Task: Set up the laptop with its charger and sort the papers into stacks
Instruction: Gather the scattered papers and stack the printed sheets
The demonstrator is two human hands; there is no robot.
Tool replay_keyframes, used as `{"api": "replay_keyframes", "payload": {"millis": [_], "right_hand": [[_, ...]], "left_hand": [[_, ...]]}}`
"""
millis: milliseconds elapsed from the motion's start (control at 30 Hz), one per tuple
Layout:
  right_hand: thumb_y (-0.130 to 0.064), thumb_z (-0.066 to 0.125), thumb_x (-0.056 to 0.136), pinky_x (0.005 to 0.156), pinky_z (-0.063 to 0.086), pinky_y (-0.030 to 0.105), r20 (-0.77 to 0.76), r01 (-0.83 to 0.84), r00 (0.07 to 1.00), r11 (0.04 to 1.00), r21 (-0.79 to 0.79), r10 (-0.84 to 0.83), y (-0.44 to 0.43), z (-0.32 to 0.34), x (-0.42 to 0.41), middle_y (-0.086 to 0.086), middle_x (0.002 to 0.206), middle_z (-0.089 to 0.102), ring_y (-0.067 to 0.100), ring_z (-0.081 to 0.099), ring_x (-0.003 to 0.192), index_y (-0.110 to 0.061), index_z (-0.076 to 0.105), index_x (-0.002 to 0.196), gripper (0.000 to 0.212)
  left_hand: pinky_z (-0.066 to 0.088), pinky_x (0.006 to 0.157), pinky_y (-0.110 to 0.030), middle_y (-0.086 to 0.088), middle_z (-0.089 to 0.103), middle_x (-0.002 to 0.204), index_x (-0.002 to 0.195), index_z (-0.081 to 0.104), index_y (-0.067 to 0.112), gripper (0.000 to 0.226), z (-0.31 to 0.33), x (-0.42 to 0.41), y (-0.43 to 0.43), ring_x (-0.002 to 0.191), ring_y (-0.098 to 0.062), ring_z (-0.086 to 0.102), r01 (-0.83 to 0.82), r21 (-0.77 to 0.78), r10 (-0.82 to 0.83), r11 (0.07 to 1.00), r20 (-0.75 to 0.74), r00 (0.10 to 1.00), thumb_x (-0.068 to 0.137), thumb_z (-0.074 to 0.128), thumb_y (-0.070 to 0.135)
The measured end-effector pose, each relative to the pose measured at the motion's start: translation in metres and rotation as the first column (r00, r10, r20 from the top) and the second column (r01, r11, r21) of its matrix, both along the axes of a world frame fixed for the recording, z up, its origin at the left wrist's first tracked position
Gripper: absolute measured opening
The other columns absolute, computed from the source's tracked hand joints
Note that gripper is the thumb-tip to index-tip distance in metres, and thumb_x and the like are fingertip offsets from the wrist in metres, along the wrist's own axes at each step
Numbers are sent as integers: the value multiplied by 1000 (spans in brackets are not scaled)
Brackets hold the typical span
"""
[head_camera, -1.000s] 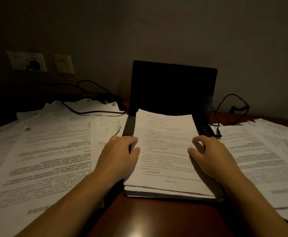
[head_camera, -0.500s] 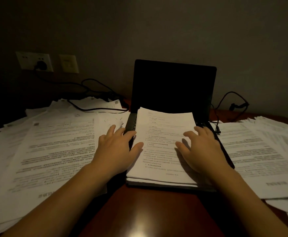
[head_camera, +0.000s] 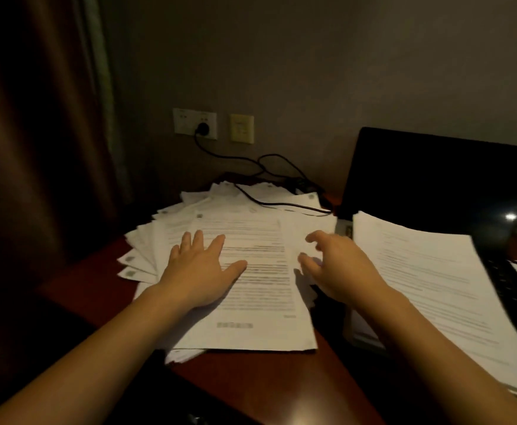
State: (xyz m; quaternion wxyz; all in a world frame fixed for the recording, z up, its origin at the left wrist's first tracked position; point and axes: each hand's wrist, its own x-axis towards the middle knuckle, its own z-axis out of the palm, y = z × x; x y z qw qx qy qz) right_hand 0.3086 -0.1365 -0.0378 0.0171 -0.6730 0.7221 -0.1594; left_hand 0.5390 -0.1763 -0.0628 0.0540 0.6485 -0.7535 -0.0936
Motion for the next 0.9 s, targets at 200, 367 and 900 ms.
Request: {"api": "replay_keyframes", "payload": {"millis": [200, 367, 900], "right_hand": [[-53, 63, 90, 88, 46, 35, 152, -14, 988, 973, 232, -22, -28, 5, 27, 15, 140, 54, 31, 58, 117, -20, 25, 154, 81], [-45, 76, 83, 85, 43, 30, 281, 8, 956, 970, 244, -79, -34, 5, 22, 8, 153, 42, 28, 51, 127, -23, 30, 152, 86], [-25, 82, 79, 55, 48, 31, 383, 80, 907, 963, 256, -178, -63, 10, 13, 16, 139, 50, 20, 56, 80, -28, 43, 144, 76]], "left_hand": [[-8, 124, -46, -8, -18, 167, 159, -8, 36, 93, -3, 27, -1, 153, -29, -18, 117, 131, -115, 984, -18, 993, 87, 21, 86], [-1, 124, -40, 0, -5, 169, 160, 4, 41, 83, 7, 21, -13, 155, -22, -8, 315, 130, -288, 940, -191, 938, 93, 42, 73], [58, 62, -17, 6, 59, 111, 148, 45, 31, 55, 21, 60, -54, 91, -8, 60, -52, 298, 300, 953, -913, 275, 98, 62, 16]]}}
